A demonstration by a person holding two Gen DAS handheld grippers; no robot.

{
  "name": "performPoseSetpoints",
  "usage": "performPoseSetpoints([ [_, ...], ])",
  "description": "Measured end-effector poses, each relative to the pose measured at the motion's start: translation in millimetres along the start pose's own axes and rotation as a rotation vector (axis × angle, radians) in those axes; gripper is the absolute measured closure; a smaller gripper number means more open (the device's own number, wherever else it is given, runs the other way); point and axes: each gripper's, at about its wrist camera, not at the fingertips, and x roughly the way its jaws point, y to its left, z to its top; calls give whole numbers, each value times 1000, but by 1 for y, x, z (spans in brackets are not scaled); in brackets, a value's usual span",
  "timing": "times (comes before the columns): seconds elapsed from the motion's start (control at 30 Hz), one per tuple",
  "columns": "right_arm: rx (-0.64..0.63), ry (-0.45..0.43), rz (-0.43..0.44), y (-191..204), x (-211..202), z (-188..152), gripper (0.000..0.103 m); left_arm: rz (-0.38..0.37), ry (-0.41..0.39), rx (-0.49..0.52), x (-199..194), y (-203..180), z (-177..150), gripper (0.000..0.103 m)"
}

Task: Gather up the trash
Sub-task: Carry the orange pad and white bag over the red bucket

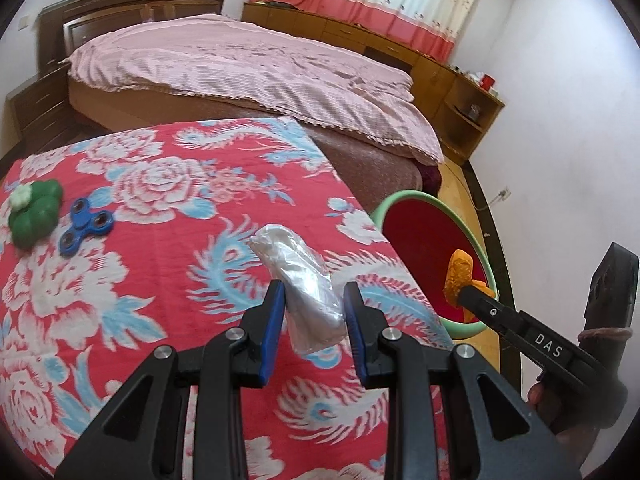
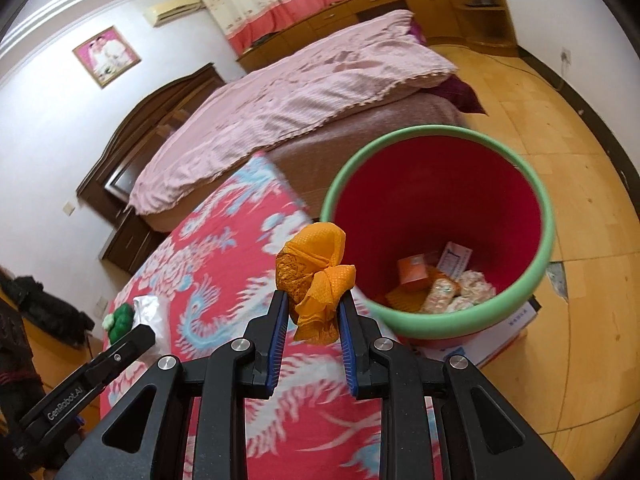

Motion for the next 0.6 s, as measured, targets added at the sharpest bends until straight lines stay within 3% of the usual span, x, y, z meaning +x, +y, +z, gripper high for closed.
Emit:
performPoseSetpoints([
  [0.53, 61, -38, -111, -56, 5, 17, 76, -44, 66, 100, 47, -48, 14, 73],
  [0.6, 61, -42, -117, -59, 5, 19, 71, -49, 72, 110, 52, -53, 15, 73],
])
